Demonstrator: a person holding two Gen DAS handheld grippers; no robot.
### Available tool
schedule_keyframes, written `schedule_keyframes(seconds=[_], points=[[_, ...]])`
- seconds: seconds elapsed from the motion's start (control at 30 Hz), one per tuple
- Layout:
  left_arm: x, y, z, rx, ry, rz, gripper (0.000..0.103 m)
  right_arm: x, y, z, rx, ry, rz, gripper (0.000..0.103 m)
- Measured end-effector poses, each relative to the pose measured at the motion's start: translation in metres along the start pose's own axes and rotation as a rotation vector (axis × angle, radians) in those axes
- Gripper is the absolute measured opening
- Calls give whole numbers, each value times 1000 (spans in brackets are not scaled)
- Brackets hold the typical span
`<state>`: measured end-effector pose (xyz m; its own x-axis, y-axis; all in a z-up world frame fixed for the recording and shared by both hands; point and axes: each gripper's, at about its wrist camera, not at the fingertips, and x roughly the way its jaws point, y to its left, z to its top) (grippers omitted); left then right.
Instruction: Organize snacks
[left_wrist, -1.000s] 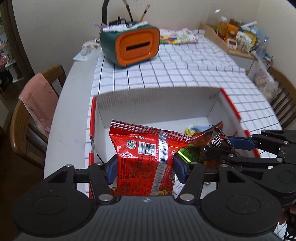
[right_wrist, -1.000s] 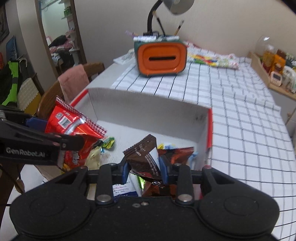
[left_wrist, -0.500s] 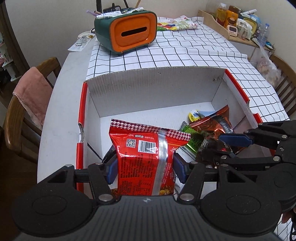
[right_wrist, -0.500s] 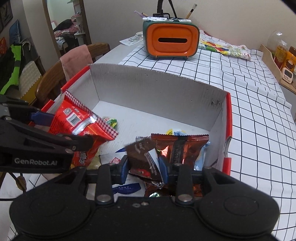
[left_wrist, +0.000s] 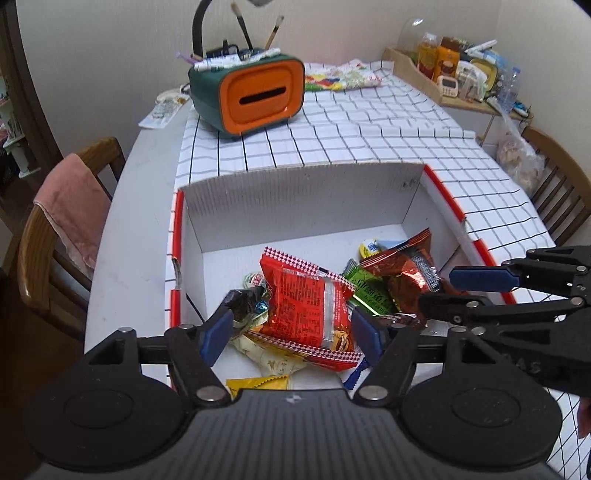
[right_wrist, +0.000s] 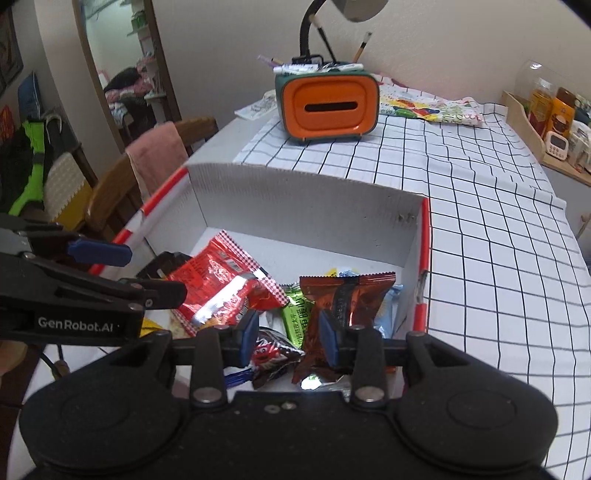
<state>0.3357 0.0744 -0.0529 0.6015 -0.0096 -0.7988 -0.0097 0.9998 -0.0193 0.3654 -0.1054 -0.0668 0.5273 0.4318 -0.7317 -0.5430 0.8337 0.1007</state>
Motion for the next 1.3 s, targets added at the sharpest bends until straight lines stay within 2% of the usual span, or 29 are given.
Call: schedule_keyframes(seconds=[0.1,0.2,0.33,0.43,0.57,0.77,1.03,1.3], points=[[-12,1,-3,-2,-26,-12,74,-15,2,-2,16,-27,13,39],[-24,3,-7,-10,-46,-25,77,-30,5,-5,21,-56,15,49],[-42,5,-15,-11,-80,-27,79,-49,9,-10,33,-108,16,82],[-55,5,-20,-4,-110,-28,82,-62,11,-13,54,-129,26,86],[-74,4,-29,-6,-142,-46,83,-78,14,-18,73,-160,40,96],[-99,-1,-43,14,-179,-49,85,-100,23,-28,97,-195,46,102],[-127,2,-61,-10,-212,-89,102,-129,35,-43,90,-244,22,103],[-142,2,-74,-42,-221,-102,103,-145,36,-57,133,-252,19,103]])
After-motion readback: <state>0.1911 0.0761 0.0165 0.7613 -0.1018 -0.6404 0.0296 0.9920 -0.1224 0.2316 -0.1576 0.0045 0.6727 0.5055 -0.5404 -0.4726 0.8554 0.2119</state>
